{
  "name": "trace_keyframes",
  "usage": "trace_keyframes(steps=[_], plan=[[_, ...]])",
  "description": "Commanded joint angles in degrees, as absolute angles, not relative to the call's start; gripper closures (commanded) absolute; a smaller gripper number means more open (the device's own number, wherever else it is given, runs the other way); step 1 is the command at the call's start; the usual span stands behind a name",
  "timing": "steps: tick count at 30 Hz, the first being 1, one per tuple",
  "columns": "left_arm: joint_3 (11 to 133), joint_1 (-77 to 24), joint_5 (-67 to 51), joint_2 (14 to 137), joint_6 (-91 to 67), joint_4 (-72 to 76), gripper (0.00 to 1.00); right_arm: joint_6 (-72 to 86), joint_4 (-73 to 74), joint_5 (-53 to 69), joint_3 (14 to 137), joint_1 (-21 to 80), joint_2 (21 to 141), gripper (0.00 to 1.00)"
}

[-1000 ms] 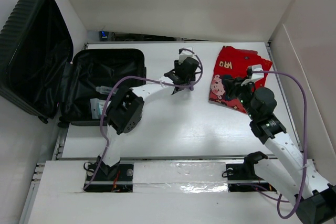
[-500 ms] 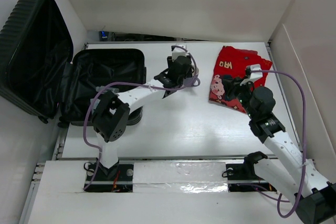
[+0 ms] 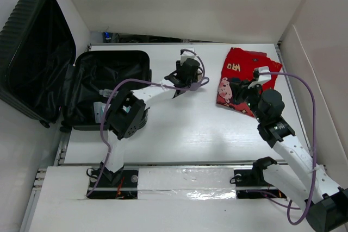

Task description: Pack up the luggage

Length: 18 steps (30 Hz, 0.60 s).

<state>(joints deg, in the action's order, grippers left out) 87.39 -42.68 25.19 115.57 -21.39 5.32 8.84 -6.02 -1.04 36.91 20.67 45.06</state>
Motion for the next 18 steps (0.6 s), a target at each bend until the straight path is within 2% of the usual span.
trace_keyframes(steps=[1,2,4,5,6,13,18], plan=[[90.96,-42.80,24.79,117.50,-19.87,4.13,0.60,8.53,-8.35,-0.44,38.14,20.92,44.74,0.70],[91.31,-42.80,25.05,118.12,-19.78,3.96,0.70,8.44,-8.35,-0.79,38.14,20.92,44.74,0.70],[92.37,-42.28,25.31,119.70,-19.77,2.82,0.83,8.79,-8.79,-1.14,37.88,20.92,44.82,0.70],[92.37,-42.28,25.49,119.97,-19.86,2.46,0.96,8.79,-8.70,-0.62,37.97,21.44,44.91,0.70],[92.20,-42.28,25.75,119.80,-19.95,2.55,1.00,8.70,-8.53,-0.44,38.06,21.45,44.91,0.70],[86.67,-39.38,25.58,107.33,-20.65,6.41,1.00,8.79,-8.70,-0.44,38.14,21.45,45.00,0.70],[84.03,-27.71,22.77,99.24,-24.68,5.01,1.00,8.88,-8.70,-0.44,38.06,21.45,44.56,0.70]])
